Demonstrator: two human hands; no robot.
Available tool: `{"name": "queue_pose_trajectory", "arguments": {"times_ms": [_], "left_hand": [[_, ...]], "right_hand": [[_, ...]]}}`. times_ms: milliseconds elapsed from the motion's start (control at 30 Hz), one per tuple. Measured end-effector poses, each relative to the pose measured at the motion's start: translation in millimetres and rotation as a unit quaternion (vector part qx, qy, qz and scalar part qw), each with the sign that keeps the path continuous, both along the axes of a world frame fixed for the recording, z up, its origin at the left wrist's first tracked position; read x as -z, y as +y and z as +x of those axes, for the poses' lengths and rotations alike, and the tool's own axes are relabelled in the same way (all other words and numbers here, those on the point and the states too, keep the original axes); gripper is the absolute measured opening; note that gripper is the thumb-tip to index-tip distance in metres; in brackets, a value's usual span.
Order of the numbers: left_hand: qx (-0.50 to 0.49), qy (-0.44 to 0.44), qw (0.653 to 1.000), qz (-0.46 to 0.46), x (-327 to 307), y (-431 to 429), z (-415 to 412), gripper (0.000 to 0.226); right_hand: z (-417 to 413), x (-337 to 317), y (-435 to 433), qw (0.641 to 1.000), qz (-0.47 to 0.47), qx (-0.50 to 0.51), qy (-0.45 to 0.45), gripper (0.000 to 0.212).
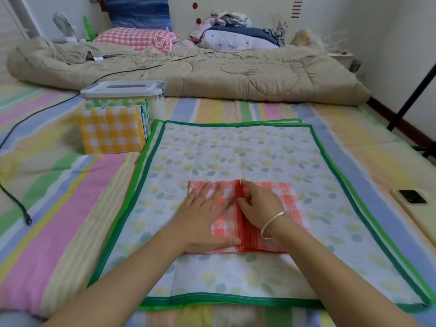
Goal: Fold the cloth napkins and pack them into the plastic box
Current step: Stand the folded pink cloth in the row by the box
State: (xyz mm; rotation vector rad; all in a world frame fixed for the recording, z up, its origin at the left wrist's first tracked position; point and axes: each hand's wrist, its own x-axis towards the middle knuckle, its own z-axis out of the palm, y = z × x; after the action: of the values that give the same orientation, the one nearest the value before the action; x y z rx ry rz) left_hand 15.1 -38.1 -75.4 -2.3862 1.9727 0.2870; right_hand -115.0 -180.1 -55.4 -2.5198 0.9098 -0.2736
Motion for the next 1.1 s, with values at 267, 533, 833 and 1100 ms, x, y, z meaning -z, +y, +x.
{"name": "queue_pose_trajectory", "arguments": {"times_ms": [267, 533, 833, 1100], "left_hand": [[-0.016, 0.061, 0.997, 0.046, -23, -15, -10, 0.115], [-0.015, -0.007, 1.0, 0.01, -1, -20, -20, 0.115], [0.021, 0.035, 0.999, -0.035, -3, -23, -20, 0.106], [-0.024, 0.078, 0.997, -0.009, -20, -33, -37, 0.115]], "right_hand": [[-32, 3, -4, 0.982, -0.147, -0.087, 0.079, 0.082], [-32, 20, -7, 0.969, -0.152, -0.097, 0.166, 0.088], [-38, 20, -13, 0.967, -0.164, -0.09, 0.175, 0.1], [-38, 23, -15, 0.964, -0.16, -0.11, 0.182, 0.096]]}}
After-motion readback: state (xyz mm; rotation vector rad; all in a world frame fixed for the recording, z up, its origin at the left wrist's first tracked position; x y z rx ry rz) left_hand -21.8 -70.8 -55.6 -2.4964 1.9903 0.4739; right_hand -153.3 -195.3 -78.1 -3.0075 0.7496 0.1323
